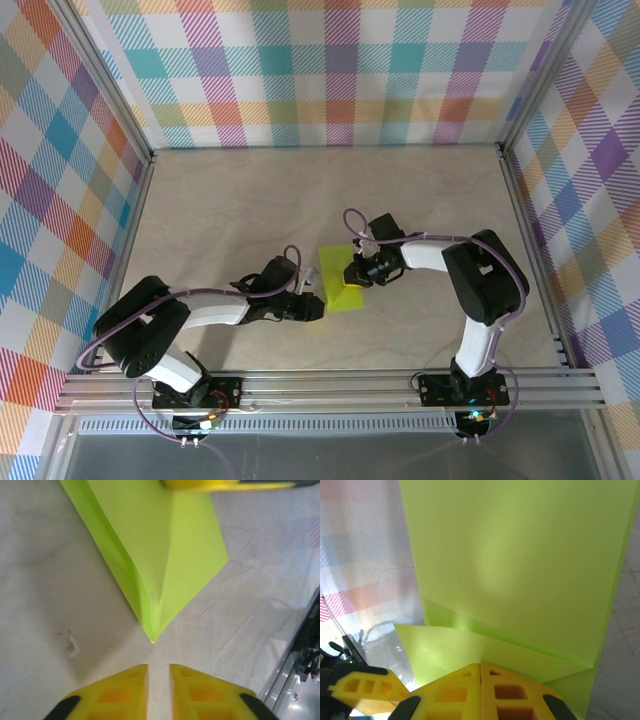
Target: Fold a paper plane with a square sheet of paper (fold left side to right side)
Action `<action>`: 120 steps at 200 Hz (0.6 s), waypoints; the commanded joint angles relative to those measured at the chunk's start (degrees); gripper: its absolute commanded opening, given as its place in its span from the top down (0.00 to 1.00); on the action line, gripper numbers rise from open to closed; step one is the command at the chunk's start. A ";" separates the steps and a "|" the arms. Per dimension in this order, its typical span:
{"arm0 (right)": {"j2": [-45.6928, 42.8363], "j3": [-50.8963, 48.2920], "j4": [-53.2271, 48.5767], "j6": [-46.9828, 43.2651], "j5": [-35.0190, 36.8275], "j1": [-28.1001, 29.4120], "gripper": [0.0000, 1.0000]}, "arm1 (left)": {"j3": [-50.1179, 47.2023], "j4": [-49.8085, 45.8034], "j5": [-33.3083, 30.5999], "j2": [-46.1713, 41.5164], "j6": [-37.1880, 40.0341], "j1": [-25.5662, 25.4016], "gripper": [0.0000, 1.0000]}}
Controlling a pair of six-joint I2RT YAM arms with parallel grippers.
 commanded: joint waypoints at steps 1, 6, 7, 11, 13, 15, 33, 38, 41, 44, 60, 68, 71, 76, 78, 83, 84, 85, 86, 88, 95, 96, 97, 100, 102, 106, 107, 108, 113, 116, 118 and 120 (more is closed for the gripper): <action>-4.37 -0.29 3.12 2.08 -2.59 -0.39 1.00 | 0.48 0.07 -1.22 -2.52 -0.14 2.14 0.72; -4.88 -0.32 3.15 2.21 -2.60 -0.39 1.00 | 0.48 0.67 -1.19 -2.60 -0.23 2.50 0.71; -4.98 -0.35 3.16 2.18 -2.61 -0.35 1.00 | 0.48 0.83 -1.17 -2.59 -0.23 2.59 0.71; -5.24 -0.39 3.11 2.22 -2.51 -0.39 1.00 | 0.60 1.44 -1.02 -2.47 -0.28 2.78 0.71; -5.36 -0.34 3.08 2.16 -2.47 -0.39 1.00 | 0.69 1.67 -0.94 -2.39 -0.27 2.83 0.71; -5.35 -0.31 2.97 2.10 -2.44 -0.35 1.00 | 0.78 1.93 -0.83 -2.30 -0.26 2.84 0.72; -5.28 -0.39 2.66 1.96 -2.40 -0.39 1.00 | 2.74 3.86 1.37 0.05 -0.36 2.85 0.85; -5.22 -0.51 2.69 2.03 -2.43 -0.39 1.00 | 3.21 4.68 2.42 0.80 -0.60 2.84 0.89; -5.25 -0.62 2.67 2.09 -2.40 -0.41 1.00 | 3.39 5.35 3.02 1.26 -0.84 2.80 0.91; -5.28 -0.77 2.78 2.10 -2.38 -0.37 1.00 | 3.53 5.98 3.63 1.75 -1.03 2.70 0.92; -5.70 -1.51 3.25 2.49 -2.11 -0.39 1.00 | 3.65 8.99 4.82 2.78 -2.02 1.91 0.97; -5.96 -1.92 3.38 2.54 -2.05 -0.41 1.00 | 3.73 9.78 4.92 3.07 -2.28 1.35 0.99; -6.03 -2.04 3.27 2.51 -1.99 -0.41 1.00 | 3.73 9.97 4.92 3.19 -2.29 1.09 1.00; -6.07 -2.22 3.16 2.56 -1.86 -0.39 1.00 | 3.78 10.48 4.96 3.44 -2.49 0.73 1.00; -6.10 -2.23 3.21 2.46 -1.89 -0.39 1.00 | 3.81 10.72 5.04 3.57 -2.58 0.58 1.00; -6.12 -2.36 3.05 2.48 -1.78 -0.39 1.00 | 3.87 11.27 5.13 4.00 -2.81 0.12 1.00; -6.09 -2.39 3.02 2.49 -1.75 -0.39 1.00 | 3.89 11.36 5.16 4.09 -2.84 0.03 1.00; -6.11 -2.40 2.83 2.44 -1.69 -0.35 1.00 | 3.90 11.40 5.17 4.22 -2.85 -0.06 1.00; -6.13 -2.40 3.00 2.42 -1.71 -0.37 1.00 | 3.95 11.47 5.17 4.24 -2.86 -0.10 1.00; -6.11 -2.52 2.92 2.34 -1.66 -0.38 1.00 | 4.05 11.59 5.20 4.48 -2.89 -0.24 1.00; -6.12 -2.67 2.97 2.35 -1.57 -0.39 1.00 | 4.40 11.62 5.10 5.30 -2.94 -0.65 1.00; -6.09 -2.71 2.98 2.33 -1.56 -0.39 1.00 | 4.46 11.62 5.05 5.44 -2.95 -0.66 1.00; -6.07 -2.69 2.94 2.37 -1.56 -0.39 1.00 | 4.49 11.62 5.03 5.56 -2.95 -0.75 1.00; -6.09 -2.75 2.82 2.36 -1.57 -0.40 1.00 | 4.66 11.70 4.96 5.96 -2.96 -0.85 1.00; -6.10 -2.76 2.94 2.44 -1.56 -0.39 1.00 | 4.74 11.78 4.88 6.18 -2.91 -0.96 1.00; -6.14 -2.82 2.92 2.40 -1.55 -0.39 1.00 | 4.93 11.80 4.73 6.69 -2.91 -1.02 1.00; -6.09 -2.79 2.91 2.40 -1.51 -0.39 1.00 | 4.99 11.80 4.65 6.84 -2.93 -1.02 1.00; -6.07 -2.82 2.90 2.45 -1.53 -0.39 1.00 | 5.07 11.80 4.56 6.96 -2.94 -1.02 1.00; -6.19 -2.93 3.17 2.45 -1.62 -0.30 1.00 | 5.34 11.80 4.28 7.50 -2.96 -1.11 1.00; -6.14 -2.94 3.01 2.47 -1.58 -0.30 1.00 | 5.58 11.80 4.10 7.80 -2.93 -1.11 1.00; -6.18 -2.94 2.93 2.49 -1.62 -0.30 1.00 | 5.69 11.73 3.94 7.98 -2.95 -1.11 1.00; -6.26 -3.00 3.02 2.42 -1.64 -0.35 1.00 | 5.85 11.67 3.88 8.20 -2.95 -1.11 1.00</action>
